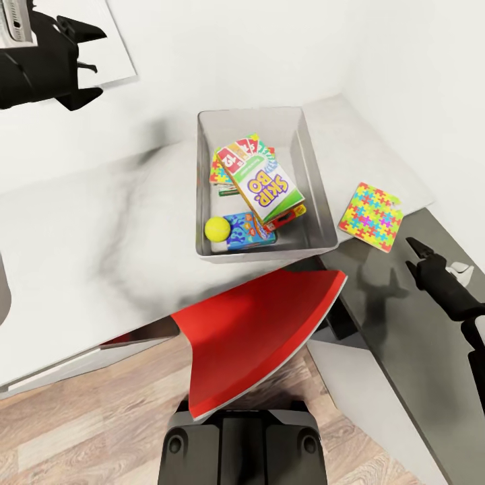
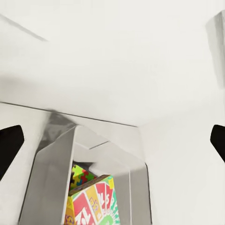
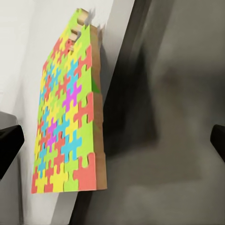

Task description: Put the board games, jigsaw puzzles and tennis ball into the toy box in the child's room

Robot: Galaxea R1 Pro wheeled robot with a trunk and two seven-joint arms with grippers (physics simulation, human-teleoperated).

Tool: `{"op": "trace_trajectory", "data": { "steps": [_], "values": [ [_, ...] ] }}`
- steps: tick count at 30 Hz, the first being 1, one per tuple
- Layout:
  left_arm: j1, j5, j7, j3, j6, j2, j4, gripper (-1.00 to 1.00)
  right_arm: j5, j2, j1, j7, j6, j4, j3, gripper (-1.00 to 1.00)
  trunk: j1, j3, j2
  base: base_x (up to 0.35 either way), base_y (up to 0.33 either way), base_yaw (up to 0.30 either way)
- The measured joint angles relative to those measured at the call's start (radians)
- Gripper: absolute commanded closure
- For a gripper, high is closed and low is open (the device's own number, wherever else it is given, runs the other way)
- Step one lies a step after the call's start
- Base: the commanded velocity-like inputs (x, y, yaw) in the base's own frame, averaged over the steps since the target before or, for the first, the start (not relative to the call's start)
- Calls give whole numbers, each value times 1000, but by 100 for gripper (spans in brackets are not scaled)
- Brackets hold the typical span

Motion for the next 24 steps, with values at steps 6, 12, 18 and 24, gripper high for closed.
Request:
{"op": "trace_trajectory", "data": {
  "steps": [6,12,18,24],
  "values": [
    [0,0,0,-11,0,-1,9,-100,2,0,0,17,-1,0,0,-100,0,0,0,0,0,10],
    [0,0,0,-17,0,-1,13,-100,3,0,0,23,-1,0,0,-100,0,0,0,0,0,25],
    [0,0,0,-19,0,-1,13,-100,3,0,0,25,-1,0,0,-100,0,0,0,0,0,148],
    [0,0,0,-21,0,-2,14,-100,3,0,0,25,-2,0,0,-100,0,0,0,0,0,82]
  ]
}}
